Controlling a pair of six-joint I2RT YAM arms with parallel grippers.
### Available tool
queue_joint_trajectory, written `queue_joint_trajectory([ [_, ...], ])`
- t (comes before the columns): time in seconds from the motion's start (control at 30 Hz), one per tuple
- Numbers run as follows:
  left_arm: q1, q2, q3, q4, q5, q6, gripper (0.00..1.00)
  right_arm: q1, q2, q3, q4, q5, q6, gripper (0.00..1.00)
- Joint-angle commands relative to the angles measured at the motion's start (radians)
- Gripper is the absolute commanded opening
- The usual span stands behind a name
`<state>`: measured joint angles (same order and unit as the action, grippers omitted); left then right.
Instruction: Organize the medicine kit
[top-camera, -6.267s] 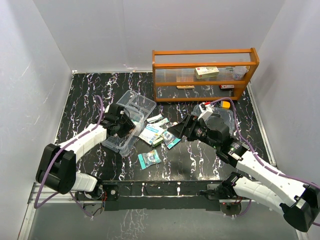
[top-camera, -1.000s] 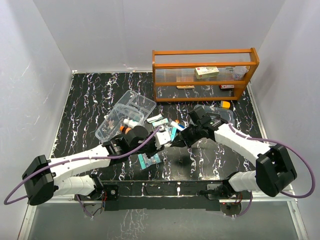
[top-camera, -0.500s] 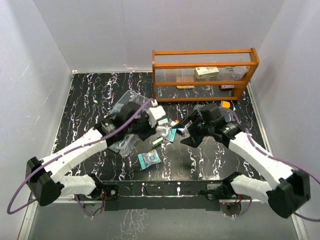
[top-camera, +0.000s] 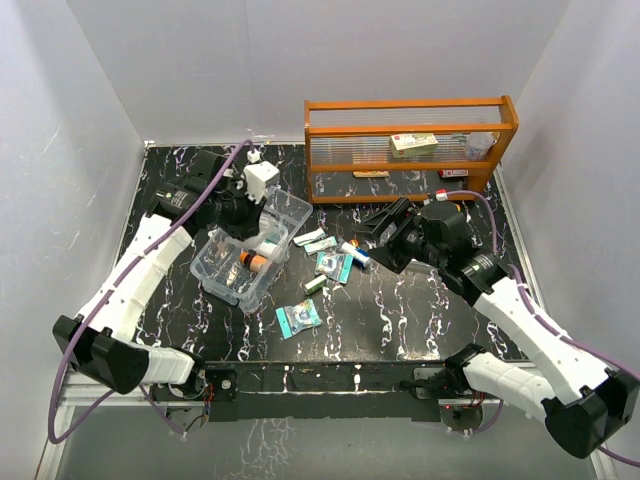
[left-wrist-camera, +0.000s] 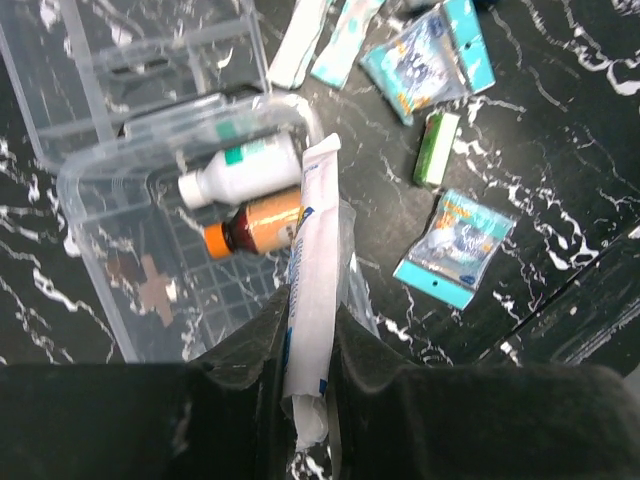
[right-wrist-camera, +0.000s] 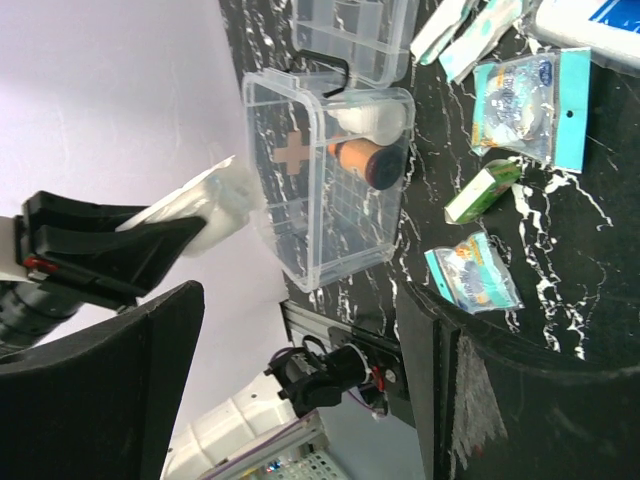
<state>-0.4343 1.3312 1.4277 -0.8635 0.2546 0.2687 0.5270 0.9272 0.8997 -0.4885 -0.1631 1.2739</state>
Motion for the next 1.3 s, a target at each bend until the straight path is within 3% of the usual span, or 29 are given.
queue_joint_trajectory([
  [0.0, 0.055, 0.017, 0.044, -0.171, 0.005, -0.001, 0.15, -0.005, 0.048, 0.046, 0.046, -0.047, -0.062, 0.75],
  [0.07, 0.061, 0.032, 0.015, -0.2, 0.007, -0.025, 0.18, -0.005, 0.058, 0.035, 0.061, -0.069, -0.068, 0.75],
  [0.57, 0.088, 0.168, -0.169, -0.193, 0.046, -0.062, 0.18, -0.004, 0.098, 0.029, 0.106, -0.117, -0.084, 0.73],
  [0.73, 0.15, 0.181, -0.173, -0.181, 0.102, -0.03, 0.2, -0.006, 0.07, 0.027, 0.097, -0.102, -0.098, 0.73],
  [1.1, 0.152, 0.3, -0.162, -0.177, 0.13, -0.006, 0.2, -0.005, 0.053, 0.022, 0.089, -0.078, -0.114, 0.74],
  [1.2, 0.152, 0.314, -0.174, -0.163, 0.136, -0.009, 0.26, -0.005, 0.049, 0.021, 0.092, -0.074, -0.116, 0.74],
  [1.27, 0.153, 0.32, -0.185, -0.156, 0.127, -0.008, 0.37, -0.005, 0.043, 0.019, 0.094, -0.071, -0.116, 0.74],
])
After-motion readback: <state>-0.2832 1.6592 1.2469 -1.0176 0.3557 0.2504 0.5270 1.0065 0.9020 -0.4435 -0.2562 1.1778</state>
